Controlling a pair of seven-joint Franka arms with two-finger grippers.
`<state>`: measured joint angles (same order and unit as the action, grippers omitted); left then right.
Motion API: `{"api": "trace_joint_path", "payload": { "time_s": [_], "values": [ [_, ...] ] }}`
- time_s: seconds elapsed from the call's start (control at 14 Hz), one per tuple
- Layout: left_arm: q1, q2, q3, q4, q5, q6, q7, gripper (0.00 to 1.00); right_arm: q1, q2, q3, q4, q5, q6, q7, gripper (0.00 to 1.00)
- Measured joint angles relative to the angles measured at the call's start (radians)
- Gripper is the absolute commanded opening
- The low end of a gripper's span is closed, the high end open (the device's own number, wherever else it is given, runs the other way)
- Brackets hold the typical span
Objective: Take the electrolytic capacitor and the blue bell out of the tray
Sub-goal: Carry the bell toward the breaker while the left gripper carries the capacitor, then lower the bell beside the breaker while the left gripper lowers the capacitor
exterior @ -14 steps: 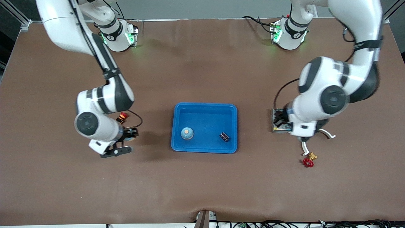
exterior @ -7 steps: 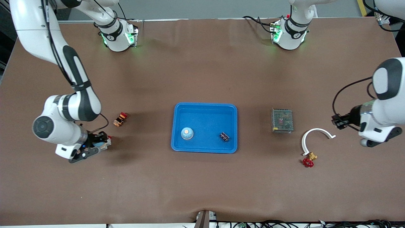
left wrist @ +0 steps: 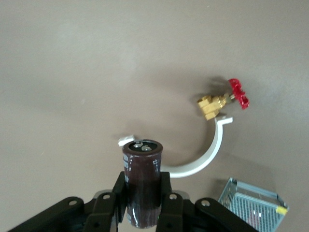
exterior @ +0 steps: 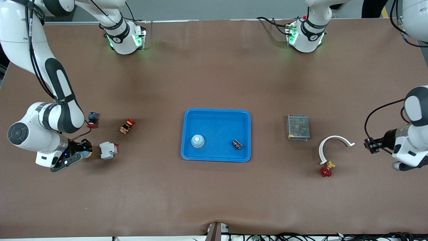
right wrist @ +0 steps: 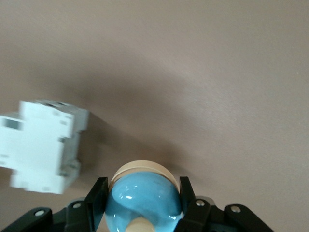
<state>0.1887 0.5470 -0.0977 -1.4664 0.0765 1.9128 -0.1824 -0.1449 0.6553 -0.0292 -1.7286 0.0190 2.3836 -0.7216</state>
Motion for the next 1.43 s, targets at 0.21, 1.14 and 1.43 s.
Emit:
{"api": "trace_joint_path", "payload": {
  "time_s": [0.21,1.14,1.43],
  "values": [
    [-0.013,0.049,-0.001,0.003,0.005,0.062,0.000,0.23,-0.033,0.032,0.001,0.000,0.000,0.030,-0.044,0.00],
    [-0.014,0.216,-0.001,0.005,0.041,0.205,-0.019,0.24,-0.077,0.041,0.005,0.000,0.029,0.031,-0.066,1.00],
    [-0.014,0.233,-0.001,0.005,0.063,0.207,-0.036,0.24,-0.077,0.041,0.013,0.008,0.039,0.028,-0.066,1.00]
  ]
}}
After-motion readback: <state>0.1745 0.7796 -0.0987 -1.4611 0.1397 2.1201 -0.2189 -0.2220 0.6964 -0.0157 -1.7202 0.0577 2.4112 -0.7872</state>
